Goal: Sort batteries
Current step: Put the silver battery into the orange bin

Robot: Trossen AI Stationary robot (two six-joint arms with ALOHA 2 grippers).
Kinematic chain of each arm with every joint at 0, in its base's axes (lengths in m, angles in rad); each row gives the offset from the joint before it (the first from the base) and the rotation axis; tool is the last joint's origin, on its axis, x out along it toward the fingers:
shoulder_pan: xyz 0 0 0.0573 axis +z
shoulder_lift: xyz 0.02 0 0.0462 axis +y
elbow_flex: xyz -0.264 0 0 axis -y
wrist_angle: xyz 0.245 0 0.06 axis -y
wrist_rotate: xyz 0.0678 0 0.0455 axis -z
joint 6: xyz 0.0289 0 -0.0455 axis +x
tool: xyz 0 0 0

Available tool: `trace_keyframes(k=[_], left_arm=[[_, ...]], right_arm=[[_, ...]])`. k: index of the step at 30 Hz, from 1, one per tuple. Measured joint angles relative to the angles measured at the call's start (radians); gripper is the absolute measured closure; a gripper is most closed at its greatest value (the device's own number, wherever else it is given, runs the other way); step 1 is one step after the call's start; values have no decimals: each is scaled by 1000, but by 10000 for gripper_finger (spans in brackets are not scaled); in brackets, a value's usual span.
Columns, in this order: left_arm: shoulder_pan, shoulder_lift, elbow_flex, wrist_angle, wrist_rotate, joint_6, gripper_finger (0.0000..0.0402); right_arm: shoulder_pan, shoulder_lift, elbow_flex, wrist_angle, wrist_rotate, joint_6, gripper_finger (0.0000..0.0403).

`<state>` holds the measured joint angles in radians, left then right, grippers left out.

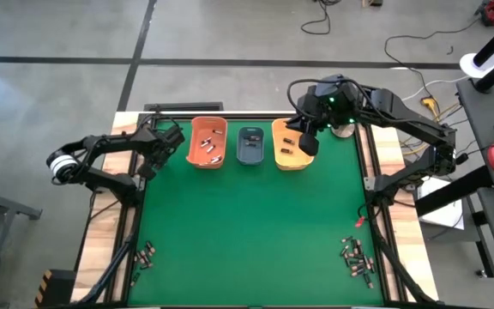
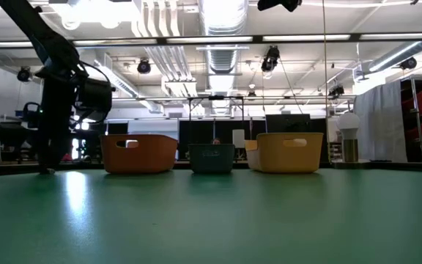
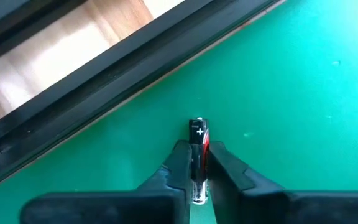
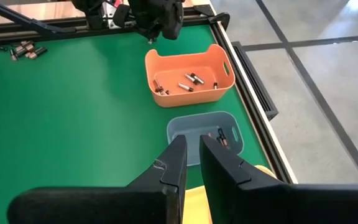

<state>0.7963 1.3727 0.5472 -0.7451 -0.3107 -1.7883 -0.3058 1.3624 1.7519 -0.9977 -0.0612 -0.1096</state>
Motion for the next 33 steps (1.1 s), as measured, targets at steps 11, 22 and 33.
trace_keyframes(k=[11, 22, 33], left_arm=[[0, -66, 89, -18, -39, 191, 386], [-1, -172, 433, -29, -41, 1027, 387], [3, 53, 845, -41, 214, 1767, 388]], right_arm=[[0, 0, 0, 0, 0, 8, 364], [0, 0, 0, 5, 1, 32, 364], [0, -1, 0, 66, 1, 70, 364]])
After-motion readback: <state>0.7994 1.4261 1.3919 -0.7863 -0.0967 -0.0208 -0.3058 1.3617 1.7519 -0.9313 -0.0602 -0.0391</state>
